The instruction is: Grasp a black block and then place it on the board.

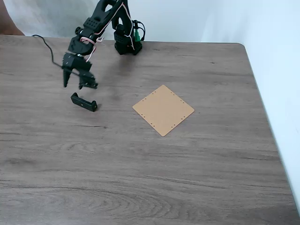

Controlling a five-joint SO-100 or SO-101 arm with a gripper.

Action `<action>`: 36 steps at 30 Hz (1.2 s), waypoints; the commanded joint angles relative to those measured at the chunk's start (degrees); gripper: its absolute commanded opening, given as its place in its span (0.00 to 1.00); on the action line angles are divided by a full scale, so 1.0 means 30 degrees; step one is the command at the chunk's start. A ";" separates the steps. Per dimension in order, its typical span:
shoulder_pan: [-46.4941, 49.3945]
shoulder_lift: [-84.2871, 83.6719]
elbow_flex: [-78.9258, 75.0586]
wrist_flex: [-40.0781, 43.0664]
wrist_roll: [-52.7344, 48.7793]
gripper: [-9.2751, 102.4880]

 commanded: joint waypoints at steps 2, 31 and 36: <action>-0.0029 -0.0527 -0.1729 -0.0234 -0.0586 0.34; -0.1406 -0.3955 -0.2725 0.0381 0.1055 0.33; -0.1348 -0.4629 -0.3311 0.0410 0.1113 0.33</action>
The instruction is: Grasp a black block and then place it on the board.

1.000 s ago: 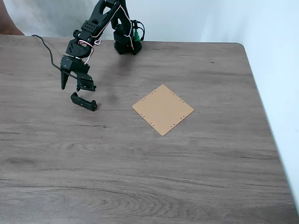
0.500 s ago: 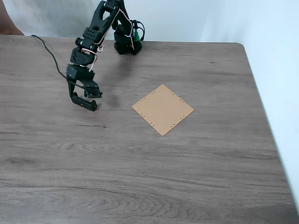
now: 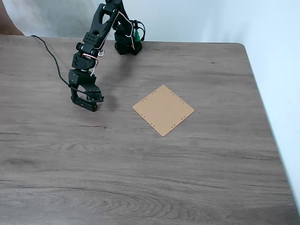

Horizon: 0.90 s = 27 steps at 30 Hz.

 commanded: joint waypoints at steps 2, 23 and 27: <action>0.0088 -0.0117 -0.1230 -0.0234 -0.0117 0.33; 0.0527 -0.2109 -0.1582 -0.0732 0.3838 0.09; 0.0498 -0.2139 -0.1611 -0.0791 0.4688 0.09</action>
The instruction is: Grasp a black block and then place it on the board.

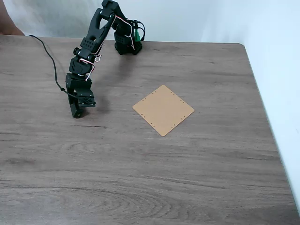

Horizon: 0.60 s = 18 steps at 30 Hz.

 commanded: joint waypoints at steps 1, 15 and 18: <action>-0.0088 0.0439 -0.0088 -0.0029 0.0557 0.09; -0.3604 0.5332 0.2139 0.1318 0.9404 0.09; -0.4746 0.7207 0.2139 0.2754 1.1689 0.09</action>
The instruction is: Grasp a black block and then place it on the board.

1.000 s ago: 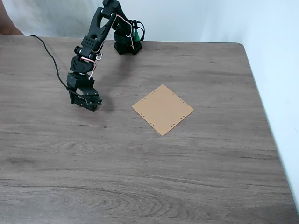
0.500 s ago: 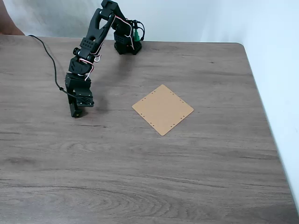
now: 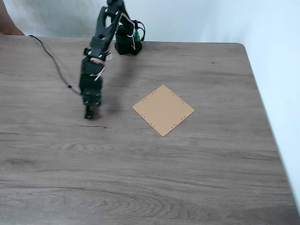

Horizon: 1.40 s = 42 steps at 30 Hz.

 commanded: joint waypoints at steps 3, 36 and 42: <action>-0.2168 0.4775 -0.0850 0.2871 0.4951 0.09; -1.2305 0.3369 -0.1670 0.5508 2.8916 0.08; -1.3301 0.1641 -0.3281 0.5654 2.9414 0.08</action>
